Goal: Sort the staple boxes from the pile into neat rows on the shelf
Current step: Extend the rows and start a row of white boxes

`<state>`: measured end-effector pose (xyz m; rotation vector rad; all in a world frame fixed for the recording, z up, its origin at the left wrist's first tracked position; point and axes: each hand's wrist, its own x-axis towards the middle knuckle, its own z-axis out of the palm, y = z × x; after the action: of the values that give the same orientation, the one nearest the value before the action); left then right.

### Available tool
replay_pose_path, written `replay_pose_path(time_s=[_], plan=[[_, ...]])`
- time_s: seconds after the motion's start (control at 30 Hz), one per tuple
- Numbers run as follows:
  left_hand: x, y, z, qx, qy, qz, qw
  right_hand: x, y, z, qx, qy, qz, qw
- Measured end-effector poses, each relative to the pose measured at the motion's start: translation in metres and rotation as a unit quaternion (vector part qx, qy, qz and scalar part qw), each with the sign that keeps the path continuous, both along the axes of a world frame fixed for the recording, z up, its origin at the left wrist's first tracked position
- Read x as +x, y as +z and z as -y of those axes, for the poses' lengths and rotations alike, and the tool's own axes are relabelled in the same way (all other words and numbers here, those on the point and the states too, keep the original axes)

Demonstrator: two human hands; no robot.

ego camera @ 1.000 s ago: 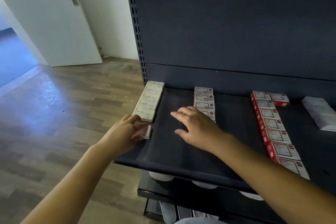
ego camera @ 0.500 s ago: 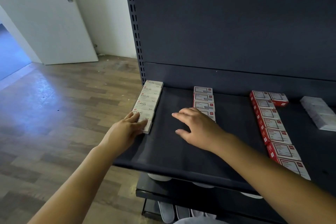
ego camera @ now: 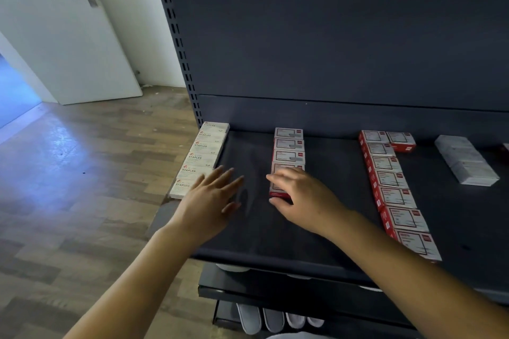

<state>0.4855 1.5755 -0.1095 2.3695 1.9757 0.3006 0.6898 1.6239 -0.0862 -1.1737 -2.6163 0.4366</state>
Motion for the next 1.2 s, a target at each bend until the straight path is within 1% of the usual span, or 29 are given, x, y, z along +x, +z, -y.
replay_pose_path(time_s=[0.07, 0.17, 0.3, 0.43, 0.6, 0.73, 0.83, 0.97, 1.07, 1.2], plan=[[0.03, 0.006, -0.006, 0.037, -0.037, 0.013, 0.999, 0.018, -0.002, -0.002, -0.001, -0.012, 0.002, 1.0], [0.075, 0.01, -0.016, -0.001, -0.049, 0.022, 0.999, 0.052, -0.004, -0.005, 0.002, -0.041, 0.0, 0.999], [0.138, 0.016, -0.026, 0.006, -0.084, 0.059, 0.995, 0.108, -0.005, -0.01, 0.006, -0.083, 0.002, 0.996], [0.198, 0.022, -0.041, -0.021, -0.099, 0.04, 0.994, 0.169, -0.001, -0.012, 0.004, -0.128, -0.021, 0.992], [0.273, 0.029, -0.055, -0.027, -0.132, 0.041, 0.99, 0.246, -0.004, -0.013, 0.011, -0.173, -0.044, 0.984], [0.339, 0.028, -0.064, -0.03, -0.163, 0.057, 0.984, 0.31, -0.015, -0.015, 0.037, -0.208, -0.08, 0.974], [0.389, 0.023, -0.069, -0.032, -0.185, 0.068, 0.98, 0.358, -0.022, -0.014, 0.055, -0.227, -0.086, 0.969], [0.445, 0.016, -0.076, -0.033, -0.205, 0.07, 0.976, 0.418, -0.029, -0.023, 0.071, -0.248, -0.07, 0.964], [0.477, 0.012, -0.083, -0.046, -0.217, 0.072, 0.972, 0.453, -0.021, -0.038, 0.076, -0.279, -0.052, 0.956], [0.503, 0.011, -0.095, -0.076, -0.22, 0.028, 0.972, 0.482, -0.012, -0.066, 0.062, -0.296, -0.011, 0.953]])
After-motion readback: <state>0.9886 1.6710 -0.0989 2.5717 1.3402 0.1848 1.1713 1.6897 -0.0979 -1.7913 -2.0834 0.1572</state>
